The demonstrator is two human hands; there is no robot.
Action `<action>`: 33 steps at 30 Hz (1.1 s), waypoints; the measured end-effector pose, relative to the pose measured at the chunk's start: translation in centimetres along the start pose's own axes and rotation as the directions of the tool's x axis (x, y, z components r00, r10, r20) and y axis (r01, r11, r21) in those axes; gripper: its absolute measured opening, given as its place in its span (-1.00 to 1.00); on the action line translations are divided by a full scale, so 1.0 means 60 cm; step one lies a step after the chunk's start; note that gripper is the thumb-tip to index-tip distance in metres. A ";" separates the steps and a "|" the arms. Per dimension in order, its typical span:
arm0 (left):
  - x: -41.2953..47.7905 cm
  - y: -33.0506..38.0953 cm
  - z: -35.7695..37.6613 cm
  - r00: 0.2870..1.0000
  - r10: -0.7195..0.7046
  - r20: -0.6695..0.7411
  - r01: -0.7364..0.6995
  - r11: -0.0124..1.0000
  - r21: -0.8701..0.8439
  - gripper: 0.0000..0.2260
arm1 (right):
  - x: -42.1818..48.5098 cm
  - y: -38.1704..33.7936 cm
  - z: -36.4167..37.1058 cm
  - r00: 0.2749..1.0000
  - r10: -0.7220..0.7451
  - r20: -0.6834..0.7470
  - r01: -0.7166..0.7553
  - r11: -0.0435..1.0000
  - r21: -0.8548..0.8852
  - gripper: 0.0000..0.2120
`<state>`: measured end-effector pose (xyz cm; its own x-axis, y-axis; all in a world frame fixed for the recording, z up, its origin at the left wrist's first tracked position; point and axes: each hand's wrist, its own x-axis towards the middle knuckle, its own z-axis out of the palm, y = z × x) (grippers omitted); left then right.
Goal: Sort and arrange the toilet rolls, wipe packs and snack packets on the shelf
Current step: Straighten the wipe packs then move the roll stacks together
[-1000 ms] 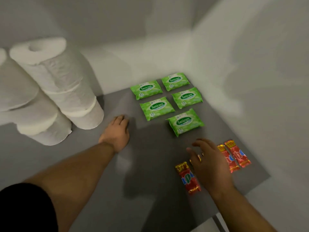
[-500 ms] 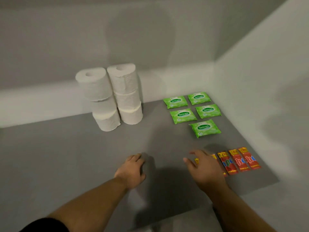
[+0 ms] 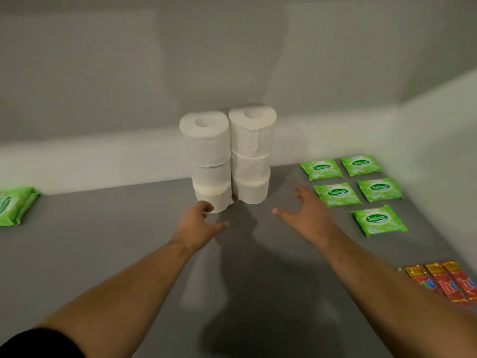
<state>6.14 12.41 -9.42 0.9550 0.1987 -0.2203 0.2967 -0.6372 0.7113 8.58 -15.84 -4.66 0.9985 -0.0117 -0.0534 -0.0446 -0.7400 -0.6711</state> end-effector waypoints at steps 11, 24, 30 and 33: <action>0.179 0.021 -0.077 0.997 0.007 -0.083 -0.036 0.934 -0.354 0.12 | 0.216 -0.088 0.078 0.989 0.109 0.104 -0.141 0.913 0.383 0.21; 0.210 0.030 -0.075 0.988 0.155 0.001 -0.138 0.880 -0.454 0.06 | 0.230 -0.075 0.099 0.997 0.042 0.071 -0.067 0.909 0.412 0.13; 0.132 0.028 -0.060 0.960 0.270 0.079 -0.211 0.877 -0.432 -0.09 | 0.122 -0.041 0.084 0.999 0.037 -0.027 -0.022 0.896 0.443 -0.05; 0.086 0.032 -0.046 0.936 0.333 0.116 -0.252 0.862 -0.439 -0.21 | 0.063 -0.015 0.076 0.997 0.071 -0.038 -0.047 0.897 0.440 0.02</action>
<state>11.62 14.27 -7.37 0.9926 -0.1125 -0.0467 0.0143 -0.2727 0.9620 12.24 -12.14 -7.63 0.9933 -0.0895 -0.0728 -0.1009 -0.3668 -0.9248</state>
